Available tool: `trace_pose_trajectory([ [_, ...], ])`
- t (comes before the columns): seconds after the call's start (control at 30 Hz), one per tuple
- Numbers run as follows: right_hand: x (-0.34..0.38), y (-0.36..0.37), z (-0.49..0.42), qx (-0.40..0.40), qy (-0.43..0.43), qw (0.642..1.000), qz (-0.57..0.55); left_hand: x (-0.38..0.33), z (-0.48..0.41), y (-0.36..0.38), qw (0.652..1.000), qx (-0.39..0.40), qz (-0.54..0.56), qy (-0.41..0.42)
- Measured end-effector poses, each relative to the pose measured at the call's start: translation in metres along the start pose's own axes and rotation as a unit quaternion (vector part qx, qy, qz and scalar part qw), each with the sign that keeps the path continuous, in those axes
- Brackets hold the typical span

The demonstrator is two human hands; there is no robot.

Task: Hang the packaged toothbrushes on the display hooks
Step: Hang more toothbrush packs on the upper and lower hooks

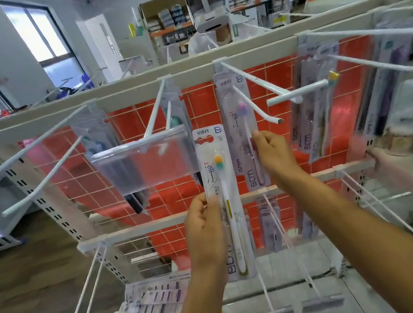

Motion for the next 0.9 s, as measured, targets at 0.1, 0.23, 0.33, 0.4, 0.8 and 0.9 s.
trace_pose_trajectory([
  [0.1, -0.002, 0.005, -0.005, -0.002, 0.008, 1.000, -0.004, 0.001, 0.000, -0.001, 1.000, -0.007, 0.003, -0.001],
  [0.23, -0.005, 0.008, -0.006, -0.002, 0.014, 1.000, -0.010, 0.002, 0.000, 0.000, 1.000, -0.015, 0.002, 0.001],
  [0.33, -0.009, 0.006, 0.001, 0.002, 0.027, 0.999, -0.019, 0.002, 0.001, 0.001, 1.000, -0.018, -0.002, 0.002],
  [0.4, -0.013, -0.002, 0.010, -0.017, 0.024, 0.999, -0.027, 0.003, 0.002, 0.002, 1.000, -0.020, -0.006, 0.000],
  [0.8, 0.006, -0.006, 0.109, 0.099, 0.048, 0.980, -0.163, -0.004, 0.023, 0.028, 1.000, -0.009, -0.006, 0.021],
  [0.9, 0.015, -0.008, 0.124, 0.110, 0.045, 0.972, -0.201, -0.007, 0.029, 0.036, 0.999, 0.002, -0.004, 0.036],
])
Point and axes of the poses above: each hand's wrist, its own z-axis away from the middle knuckle, its own y-axis out of the palm, x = y × z, the point moved 7 cm from there along -z, towards the middle knuckle, and after that the axes turned 10 degrees about -z, right-handed, at the moved point
